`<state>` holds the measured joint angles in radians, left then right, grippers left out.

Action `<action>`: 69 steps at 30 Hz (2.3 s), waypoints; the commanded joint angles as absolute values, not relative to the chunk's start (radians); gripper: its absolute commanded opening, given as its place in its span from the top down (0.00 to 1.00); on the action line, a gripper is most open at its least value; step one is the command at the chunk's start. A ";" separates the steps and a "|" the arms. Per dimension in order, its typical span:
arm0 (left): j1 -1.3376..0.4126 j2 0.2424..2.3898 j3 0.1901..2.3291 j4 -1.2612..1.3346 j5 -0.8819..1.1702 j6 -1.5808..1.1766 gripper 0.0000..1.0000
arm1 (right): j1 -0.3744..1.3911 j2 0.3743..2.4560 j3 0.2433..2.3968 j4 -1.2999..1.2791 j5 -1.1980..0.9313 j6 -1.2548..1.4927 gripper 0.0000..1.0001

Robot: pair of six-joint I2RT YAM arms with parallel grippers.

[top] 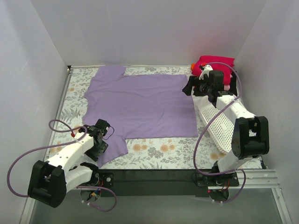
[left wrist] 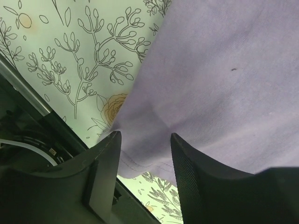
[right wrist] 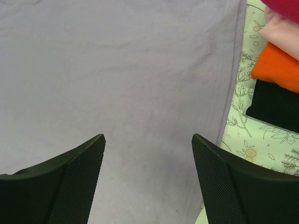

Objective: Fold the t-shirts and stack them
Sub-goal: Fold the tshirt

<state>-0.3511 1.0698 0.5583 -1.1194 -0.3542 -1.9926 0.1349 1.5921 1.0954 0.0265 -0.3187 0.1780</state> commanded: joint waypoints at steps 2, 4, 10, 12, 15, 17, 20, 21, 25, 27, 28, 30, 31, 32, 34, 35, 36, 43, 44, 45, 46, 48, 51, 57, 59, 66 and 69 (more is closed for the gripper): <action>-0.362 1.072 0.592 -1.121 -0.344 -2.169 0.72 | 0.126 1.560 1.088 0.071 -0.339 0.181 0.32; -0.371 1.078 0.595 -1.123 -0.345 -2.166 0.79 | 0.124 1.557 1.086 0.072 -0.339 0.181 0.32; -0.396 1.108 0.603 -1.129 -0.347 -2.168 0.82 | 0.120 1.554 1.081 0.074 -0.339 0.181 0.32; -0.402 1.098 0.601 -1.124 -0.333 -2.158 0.81 | 0.118 1.554 1.080 0.075 -0.341 0.181 0.32; -0.413 1.065 0.588 -1.127 -0.310 -2.172 0.77 | 0.118 1.555 1.081 0.077 -0.342 0.183 0.32; -0.416 1.026 0.580 -1.129 -0.301 -2.181 0.71 | 0.117 1.555 1.080 0.077 -0.344 0.183 0.32; -0.419 1.008 0.581 -1.138 -0.295 -2.184 0.62 | 0.118 1.555 1.080 0.080 -0.351 0.186 0.32; -0.420 1.009 0.590 -1.140 -0.295 -2.174 0.59 | 0.118 1.557 1.080 0.081 -0.354 0.186 0.32; -0.423 1.043 0.588 -1.131 -0.282 -2.151 0.52 | 0.118 1.560 1.080 0.081 -0.362 0.187 0.32; -0.426 1.089 0.592 -1.124 -0.276 -2.134 0.52 | 0.115 1.560 1.080 0.083 -0.362 0.187 0.32; -0.426 1.109 0.604 -1.124 -0.276 -2.120 0.52 | 0.117 1.557 1.078 0.083 -0.359 0.186 0.32; -0.426 1.152 0.617 -1.131 -0.276 -2.109 0.52 | 0.115 1.552 1.077 0.083 -0.359 0.186 0.32; -0.428 1.161 0.620 -1.131 -0.278 -2.105 0.53 | 0.115 1.551 1.075 0.081 -0.357 0.186 0.32; -0.429 1.167 0.623 -1.129 -0.276 -2.094 0.57 | 0.115 1.551 1.075 0.081 -0.356 0.186 0.32; -0.430 1.175 0.623 -1.124 -0.270 -2.085 0.61 | 0.114 1.552 1.075 0.081 -0.357 0.186 0.32; -0.431 1.175 0.620 -1.121 -0.267 -2.079 0.64 | 0.114 1.552 1.077 0.083 -0.356 0.186 0.32; -0.431 1.174 0.618 -1.118 -0.265 -2.071 0.76 | 0.114 1.555 1.077 0.083 -0.357 0.186 0.32; -0.433 1.147 0.612 -1.100 -0.252 -2.026 1.00 | 0.112 1.566 1.080 0.081 -0.357 0.187 0.32; -0.433 1.147 0.615 -1.100 -0.259 -2.023 1.00 | 0.112 1.566 1.080 0.083 -0.357 0.187 0.32; -0.433 1.147 0.626 -1.101 -0.267 -2.008 1.00 | 0.112 1.566 1.080 0.081 -0.359 0.187 0.32; -0.433 1.150 0.640 -1.100 -0.279 -1.996 1.00 | 0.112 1.566 1.080 0.080 -0.360 0.186 0.32; -0.433 1.164 0.698 -1.074 -0.307 -1.945 1.00 | 0.112 1.568 1.080 0.080 -0.362 0.186 0.32; -0.433 1.224 0.765 -0.944 -0.263 -1.746 1.00 | 0.112 1.569 1.077 0.080 -0.367 0.187 0.32; -0.433 1.345 0.853 -0.803 -0.143 -1.571 1.00 | 0.112 1.569 1.069 0.068 -0.365 0.189 0.31; -0.433 1.344 0.856 -0.772 -0.156 -1.536 1.00 | 0.112 1.568 1.063 0.063 -0.365 0.189 0.31; -0.433 1.296 0.856 -0.700 -0.219 -1.470 1.00 | 0.123 1.540 1.014 0.058 -0.342 0.193 0.31; -0.433 1.296 0.822 -0.652 -0.215 -1.459 1.00 | 0.141 1.519 0.982 0.052 -0.305 0.195 0.31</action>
